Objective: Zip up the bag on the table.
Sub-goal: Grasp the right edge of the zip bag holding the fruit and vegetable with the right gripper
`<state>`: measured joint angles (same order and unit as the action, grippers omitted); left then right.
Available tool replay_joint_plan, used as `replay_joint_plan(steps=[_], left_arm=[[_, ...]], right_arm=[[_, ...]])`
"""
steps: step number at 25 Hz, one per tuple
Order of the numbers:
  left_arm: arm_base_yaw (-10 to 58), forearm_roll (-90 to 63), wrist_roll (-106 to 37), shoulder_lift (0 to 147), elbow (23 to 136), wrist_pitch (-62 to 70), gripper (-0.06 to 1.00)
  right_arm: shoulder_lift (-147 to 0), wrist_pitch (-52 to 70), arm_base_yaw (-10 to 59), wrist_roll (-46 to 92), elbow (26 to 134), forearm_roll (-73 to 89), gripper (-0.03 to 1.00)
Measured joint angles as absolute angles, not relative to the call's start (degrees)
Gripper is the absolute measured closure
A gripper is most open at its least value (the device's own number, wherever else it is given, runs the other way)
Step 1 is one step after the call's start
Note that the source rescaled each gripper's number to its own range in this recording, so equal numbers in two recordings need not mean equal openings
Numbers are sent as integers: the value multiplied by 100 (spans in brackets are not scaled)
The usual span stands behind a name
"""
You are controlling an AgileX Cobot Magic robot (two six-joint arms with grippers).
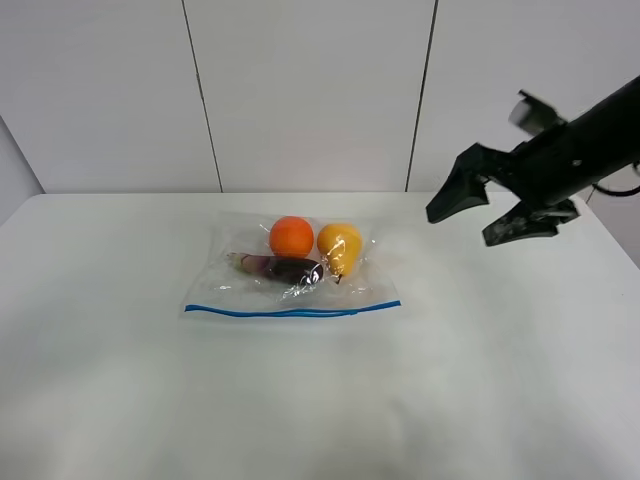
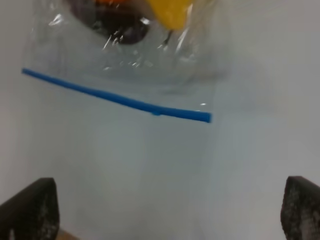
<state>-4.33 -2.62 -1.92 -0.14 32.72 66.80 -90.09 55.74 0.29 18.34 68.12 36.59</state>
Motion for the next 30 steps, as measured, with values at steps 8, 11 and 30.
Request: replay_joint_plan(steps=[8,11,30], left_arm=[[-433,-262,-192,-14,3272,6680,-5],[-433,-262,-192,-14,3272,6680,-5],[-433,-262,-192,-14,3272,6680,-5]], right_arm=[[-10650,5507,29,3020,6818,5039,1],[-11089,5400,29,3308,6818,5238,2],[-12324,5069,496,4455,6818,6477,44]])
